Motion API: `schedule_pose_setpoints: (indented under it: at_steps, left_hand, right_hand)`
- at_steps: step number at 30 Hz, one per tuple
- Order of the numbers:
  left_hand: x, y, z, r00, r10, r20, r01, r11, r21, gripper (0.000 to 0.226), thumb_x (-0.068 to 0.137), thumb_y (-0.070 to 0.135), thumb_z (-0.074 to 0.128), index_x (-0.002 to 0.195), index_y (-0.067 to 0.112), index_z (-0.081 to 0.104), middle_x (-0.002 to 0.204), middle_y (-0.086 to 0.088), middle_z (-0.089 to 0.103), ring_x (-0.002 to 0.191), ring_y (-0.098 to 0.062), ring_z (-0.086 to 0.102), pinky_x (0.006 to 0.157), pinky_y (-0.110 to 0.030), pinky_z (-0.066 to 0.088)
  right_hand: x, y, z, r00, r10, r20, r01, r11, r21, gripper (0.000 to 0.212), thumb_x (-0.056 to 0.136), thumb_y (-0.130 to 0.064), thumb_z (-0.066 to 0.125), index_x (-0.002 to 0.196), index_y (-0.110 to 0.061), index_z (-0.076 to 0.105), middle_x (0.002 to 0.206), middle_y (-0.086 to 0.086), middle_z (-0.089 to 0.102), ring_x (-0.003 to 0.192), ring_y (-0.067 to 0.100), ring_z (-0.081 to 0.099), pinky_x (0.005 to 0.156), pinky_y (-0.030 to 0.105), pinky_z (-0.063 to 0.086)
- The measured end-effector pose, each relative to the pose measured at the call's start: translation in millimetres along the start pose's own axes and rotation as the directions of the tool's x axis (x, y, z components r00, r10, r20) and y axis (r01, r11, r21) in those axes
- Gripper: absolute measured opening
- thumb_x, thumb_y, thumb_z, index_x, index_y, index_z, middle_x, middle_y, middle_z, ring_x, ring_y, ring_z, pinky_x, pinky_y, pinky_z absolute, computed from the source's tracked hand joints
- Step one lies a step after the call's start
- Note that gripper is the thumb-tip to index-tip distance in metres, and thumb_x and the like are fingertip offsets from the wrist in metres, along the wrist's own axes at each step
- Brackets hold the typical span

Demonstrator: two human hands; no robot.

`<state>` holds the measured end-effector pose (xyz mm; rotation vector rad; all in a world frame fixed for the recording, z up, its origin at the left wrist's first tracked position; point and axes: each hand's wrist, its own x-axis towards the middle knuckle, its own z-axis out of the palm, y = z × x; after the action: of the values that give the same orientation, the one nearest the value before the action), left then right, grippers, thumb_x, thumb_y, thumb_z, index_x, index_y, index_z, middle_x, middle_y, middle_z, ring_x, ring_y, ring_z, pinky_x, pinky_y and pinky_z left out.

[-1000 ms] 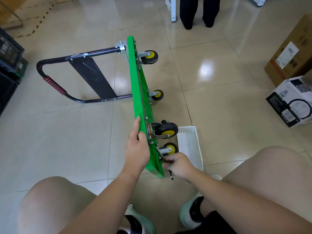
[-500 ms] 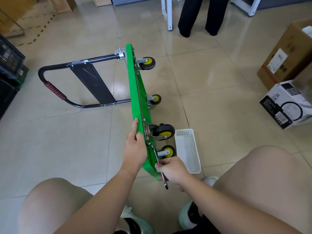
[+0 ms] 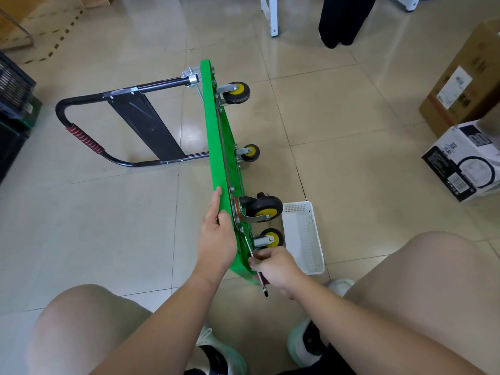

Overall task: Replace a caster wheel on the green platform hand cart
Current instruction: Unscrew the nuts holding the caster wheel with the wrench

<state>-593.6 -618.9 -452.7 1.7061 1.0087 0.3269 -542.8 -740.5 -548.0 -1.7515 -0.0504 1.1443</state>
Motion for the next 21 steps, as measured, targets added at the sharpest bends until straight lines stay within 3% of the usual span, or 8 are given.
schedule_pose_setpoints:
  at_steps: [2,5,7,10,12,14,17,21]
  left_hand:
    - [1,-1,2,1.000,0.002,-0.013,-0.002,1.000,0.007,0.056,0.105,0.021,0.031,0.153,0.049,0.036,0.142,0.010,0.060,0.097,-0.011,0.064,0.085,-0.024,0.050]
    - [2,-4,4,1.000,0.004,-0.029,-0.004,1.000,0.016,0.056,0.104,0.022,0.032,0.152,0.050,0.037,0.146,0.003,0.059,0.123,-0.032,0.060,0.106,-0.047,0.050]
    - [2,-5,5,1.000,-0.002,-0.031,0.003,1.000,0.021,0.056,0.105,0.021,0.032,0.153,0.049,0.037,0.145,-0.012,0.059,0.121,-0.039,0.058,0.098,-0.044,0.051]
    - [2,-6,6,0.999,0.003,-0.041,-0.002,1.000,0.025,0.055,0.105,0.022,0.033,0.151,0.053,0.038,0.138,-0.014,0.062,0.089,-0.034,0.063,0.075,-0.037,0.051]
    - [2,-5,4,0.999,0.002,-0.045,-0.001,1.000,0.014,0.055,0.105,0.021,0.034,0.151,0.052,0.039,0.138,0.000,0.065,0.083,-0.023,0.065,0.073,-0.034,0.052]
    - [2,-3,2,0.999,-0.001,-0.051,0.000,1.000,-0.004,0.055,0.106,0.017,0.034,0.151,0.048,0.040,0.130,0.025,0.061,0.068,0.003,0.060,0.066,-0.017,0.048]
    - [-1,0,1,0.999,-0.010,-0.042,0.009,1.000,-0.027,0.054,0.107,0.017,0.034,0.151,0.047,0.039,0.127,0.032,0.056,0.078,0.018,0.059,0.071,-0.006,0.045]
    - [-1,0,1,1.000,-0.002,-0.030,0.001,1.000,-0.018,0.055,0.105,0.021,0.034,0.152,0.050,0.037,0.149,0.019,0.052,0.113,-0.003,0.062,0.097,-0.029,0.051]
  right_hand:
    - [13,6,-1,0.999,-0.036,-0.011,0.035,0.996,-0.085,0.022,0.090,-0.018,0.072,0.111,-0.016,0.075,0.099,-0.001,0.076,0.082,0.015,0.073,0.080,0.027,0.059]
    - [33,8,-1,0.995,-0.099,-0.016,0.093,0.969,-0.228,0.027,0.091,-0.015,0.071,0.117,-0.017,0.074,0.116,0.001,0.073,0.106,0.017,0.066,0.096,0.025,0.049]
    - [48,7,-4,0.991,-0.131,-0.032,0.120,0.965,-0.235,0.026,0.091,-0.007,0.069,0.116,-0.012,0.075,0.114,0.005,0.072,0.107,0.021,0.064,0.095,0.021,0.047]
    - [59,1,-13,0.986,-0.166,-0.032,0.157,0.969,-0.190,0.023,0.090,0.008,0.062,0.111,0.002,0.073,0.095,0.008,0.068,0.087,0.019,0.060,0.071,0.006,0.045]
    - [58,4,-17,0.984,-0.178,-0.016,0.172,0.967,-0.190,0.023,0.090,0.007,0.064,0.110,0.001,0.074,0.097,0.007,0.069,0.094,0.023,0.061,0.079,0.012,0.046]
    - [48,13,-19,0.984,-0.178,0.003,0.172,0.946,-0.273,0.026,0.091,-0.002,0.068,0.115,-0.007,0.074,0.110,0.004,0.072,0.107,0.019,0.060,0.097,0.021,0.041]
    - [26,30,-22,0.990,-0.141,-0.024,0.126,0.937,-0.326,0.026,0.090,-0.013,0.072,0.115,-0.016,0.075,0.113,-0.002,0.073,0.109,0.014,0.061,0.098,0.022,0.041]
    - [-1,22,-11,0.993,-0.111,-0.041,0.100,0.975,-0.198,0.013,0.090,-0.017,0.072,0.101,-0.015,0.079,0.084,-0.007,0.075,0.070,0.003,0.068,0.065,0.013,0.049]
